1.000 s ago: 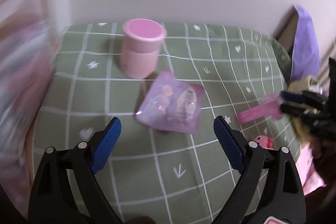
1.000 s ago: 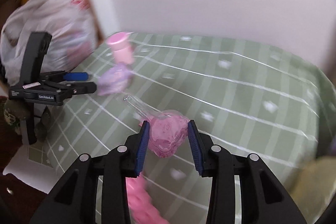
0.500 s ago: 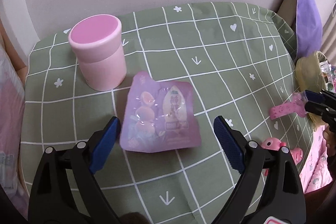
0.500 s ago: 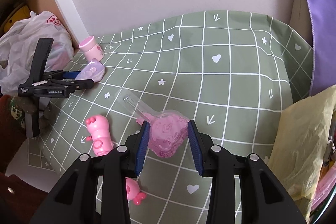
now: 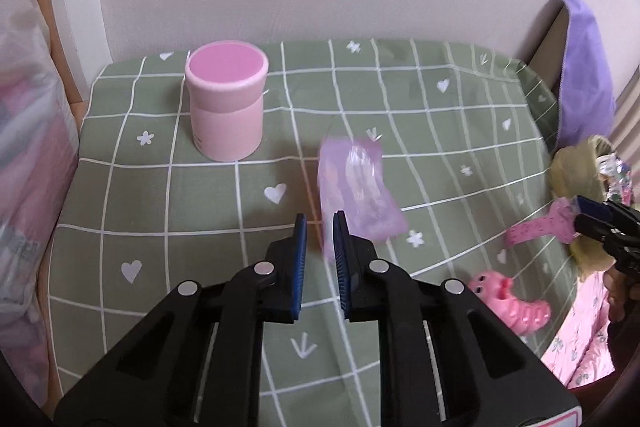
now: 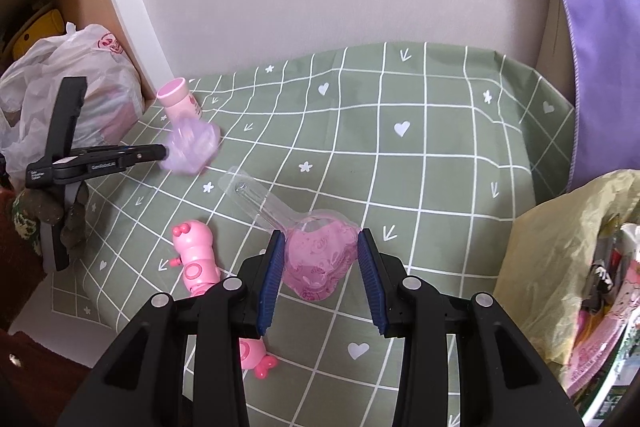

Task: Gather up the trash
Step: 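Grasp the pink heart-shaped packet with the right tool while the left tool grasps the purple packet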

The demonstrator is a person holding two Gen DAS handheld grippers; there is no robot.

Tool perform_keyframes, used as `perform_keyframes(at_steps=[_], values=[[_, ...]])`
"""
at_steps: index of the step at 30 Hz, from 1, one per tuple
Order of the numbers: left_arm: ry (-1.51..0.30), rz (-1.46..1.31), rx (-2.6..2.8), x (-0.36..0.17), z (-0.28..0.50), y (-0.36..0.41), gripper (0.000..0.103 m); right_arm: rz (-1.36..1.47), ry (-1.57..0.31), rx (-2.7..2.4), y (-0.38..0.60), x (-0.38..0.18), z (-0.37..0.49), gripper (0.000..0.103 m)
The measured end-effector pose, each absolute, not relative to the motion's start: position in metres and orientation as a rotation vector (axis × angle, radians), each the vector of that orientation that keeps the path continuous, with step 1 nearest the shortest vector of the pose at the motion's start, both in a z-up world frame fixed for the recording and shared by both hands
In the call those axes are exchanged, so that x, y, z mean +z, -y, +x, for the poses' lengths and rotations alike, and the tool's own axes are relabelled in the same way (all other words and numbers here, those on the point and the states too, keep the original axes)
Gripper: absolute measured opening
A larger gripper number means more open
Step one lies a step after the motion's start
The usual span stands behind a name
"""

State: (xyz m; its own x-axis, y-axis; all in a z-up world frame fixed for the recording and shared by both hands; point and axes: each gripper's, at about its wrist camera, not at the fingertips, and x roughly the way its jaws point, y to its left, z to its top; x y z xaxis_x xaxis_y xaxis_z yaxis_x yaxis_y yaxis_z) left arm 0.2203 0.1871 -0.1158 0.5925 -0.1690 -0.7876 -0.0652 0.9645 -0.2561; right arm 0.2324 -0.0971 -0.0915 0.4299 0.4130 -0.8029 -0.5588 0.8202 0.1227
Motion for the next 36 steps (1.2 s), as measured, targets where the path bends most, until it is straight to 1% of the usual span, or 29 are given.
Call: perform_keyframes(at_steps=[6, 8, 9, 10, 13, 19, 20, 21, 22, 23, 24, 25, 26, 28, 30, 36], values=[[-0.916, -0.284, -0.109, -0.105, 0.213, -0.177, 0.014, -0.174, -0.921, 0.602, 0.097, -0.082, 0.229, 0.036], [-0.915, -0.301, -0.123, -0.107, 0.215, -0.174, 0.032, -0.175, -0.914, 0.596, 0.098, -0.079, 0.227, 0.036], [-0.914, -0.305, -0.124, -0.109, 0.216, -0.172, 0.053, -0.175, -0.912, 0.594, 0.099, -0.078, 0.227, 0.036], [-0.914, -0.303, -0.121, -0.111, 0.217, -0.169, 0.059, -0.174, -0.91, 0.591, 0.101, -0.077, 0.226, 0.036], [-0.939, -0.292, -0.087, -0.121, 0.227, -0.166, 0.06, -0.18, -0.913, 0.583, 0.105, -0.077, 0.223, 0.036], [-0.965, -0.403, -0.031, -0.136, 0.251, -0.176, 0.06, -0.173, -0.928, 0.564, 0.116, -0.082, 0.218, 0.036], [-0.965, -0.407, -0.017, -0.137, 0.255, -0.176, 0.06, -0.172, -0.93, 0.563, 0.117, -0.083, 0.217, 0.036], [-0.965, -0.41, 0.0, -0.137, 0.26, -0.176, 0.052, -0.172, -0.931, 0.562, 0.118, -0.083, 0.216, 0.036], [-0.966, -0.408, 0.011, -0.137, 0.263, -0.176, 0.038, -0.172, -0.93, 0.561, 0.119, -0.083, 0.216, 0.036], [-0.969, -0.407, 0.008, -0.137, 0.266, -0.174, 0.029, -0.174, -0.928, 0.559, 0.12, -0.083, 0.214, 0.036], [-0.979, -0.415, -0.011, -0.137, 0.268, -0.172, 0.013, -0.176, -0.924, 0.557, 0.121, -0.082, 0.214, 0.036], [-0.989, -0.423, -0.031, -0.137, 0.269, -0.169, 0.008, -0.177, -0.918, 0.554, 0.124, -0.08, 0.214, 0.036], [-0.989, -0.419, -0.042, -0.135, 0.267, -0.166, 0.007, -0.174, -0.911, 0.551, 0.126, -0.078, 0.214, 0.036], [-0.961, -0.385, -0.051, -0.124, 0.26, -0.156, 0.002, -0.164, -0.889, 0.538, 0.132, -0.07, 0.214, 0.036], [-0.921, -0.372, -0.064, -0.107, 0.252, -0.147, 0.001, -0.15, -0.864, 0.524, 0.139, -0.06, 0.215, 0.036], [-0.741, -0.258, -0.127, -0.031, 0.237, -0.107, 0.0, -0.132, -0.753, 0.491, 0.162, -0.021, 0.218, 0.036]])
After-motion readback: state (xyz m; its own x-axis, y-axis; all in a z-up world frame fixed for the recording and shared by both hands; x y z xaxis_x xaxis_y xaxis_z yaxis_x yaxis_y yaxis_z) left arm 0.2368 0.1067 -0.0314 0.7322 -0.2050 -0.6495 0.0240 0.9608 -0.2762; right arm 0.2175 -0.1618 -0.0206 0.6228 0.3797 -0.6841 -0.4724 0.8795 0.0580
